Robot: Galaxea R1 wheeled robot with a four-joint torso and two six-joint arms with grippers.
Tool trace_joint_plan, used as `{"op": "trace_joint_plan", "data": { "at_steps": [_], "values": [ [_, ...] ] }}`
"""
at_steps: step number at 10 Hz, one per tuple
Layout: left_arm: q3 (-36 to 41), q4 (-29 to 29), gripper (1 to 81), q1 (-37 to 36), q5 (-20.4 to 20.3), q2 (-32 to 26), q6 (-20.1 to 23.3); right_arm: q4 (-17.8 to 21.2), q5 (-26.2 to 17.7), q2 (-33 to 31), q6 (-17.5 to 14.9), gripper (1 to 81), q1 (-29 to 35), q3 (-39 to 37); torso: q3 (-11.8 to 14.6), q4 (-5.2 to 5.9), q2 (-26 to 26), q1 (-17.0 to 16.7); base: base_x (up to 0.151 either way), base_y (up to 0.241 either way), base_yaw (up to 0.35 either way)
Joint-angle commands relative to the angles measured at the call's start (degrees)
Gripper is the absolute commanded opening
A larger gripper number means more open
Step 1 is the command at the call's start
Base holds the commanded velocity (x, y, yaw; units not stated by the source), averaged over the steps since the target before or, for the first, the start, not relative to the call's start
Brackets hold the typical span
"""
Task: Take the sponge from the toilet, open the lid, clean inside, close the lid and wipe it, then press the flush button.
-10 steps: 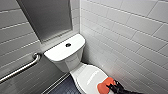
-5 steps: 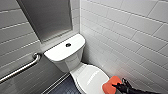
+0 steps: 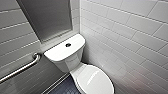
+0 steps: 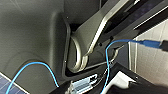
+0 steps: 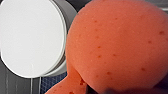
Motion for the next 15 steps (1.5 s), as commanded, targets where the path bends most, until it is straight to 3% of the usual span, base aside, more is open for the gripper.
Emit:
{"op": "trace_joint_plan", "data": {
  "at_steps": [1, 5, 7, 11, 14, 15],
  "values": [
    [14.9, 0.2, 81.1, -5.1, 4.9, -10.7, 0.3, -0.4, 0.6, -6.2, -0.6, 1.0, -8.3, 3.2, 0.0, 0.0, 0.0, 0.0, 0.0, 0.0, 0.0],
    [20.8, -1.7, 81.1, -17.0, 5.3, -19.0, -1.6, -4.4, 5.3, -3.2, -0.5, 1.0, -19.4, 0.4, 0.0, 0.0, 0.0, 0.0, 0.0, 0.0, 0.0],
    [20.9, -5.4, 81.1, -23.1, 5.6, -19.4, -3.9, -7.1, 5.3, -0.3, -0.5, 1.0, -23.3, -2.2, 0.0, 0.0, 0.0, 0.0, 0.0, 0.0, 0.0],
    [20.4, -12.6, 81.1, -31.0, 5.6, -19.1, -4.6, -9.1, 5.3, 2.3, -0.5, 1.0, -28.4, -2.4, 0.0, 0.0, 0.0, 0.0, 0.0, 0.0, 0.0],
    [20.4, -15.9, 81.1, -36.1, 5.7, -17.7, -4.9, -10.5, 5.4, 4.0, -0.5, 1.0, -30.1, -2.9, -5.9, 0.0, 0.0, 0.0, 0.0, 0.0, 0.0],
    [20.3, -16.6, 81.1, -37.1, 5.7, -17.0, -4.9, -10.4, 5.4, 4.2, -0.5, 1.0, -30.1, -2.9, -2.3, 0.0, 0.0, 0.0, 0.0, 0.0, 0.0]
  ]
}}
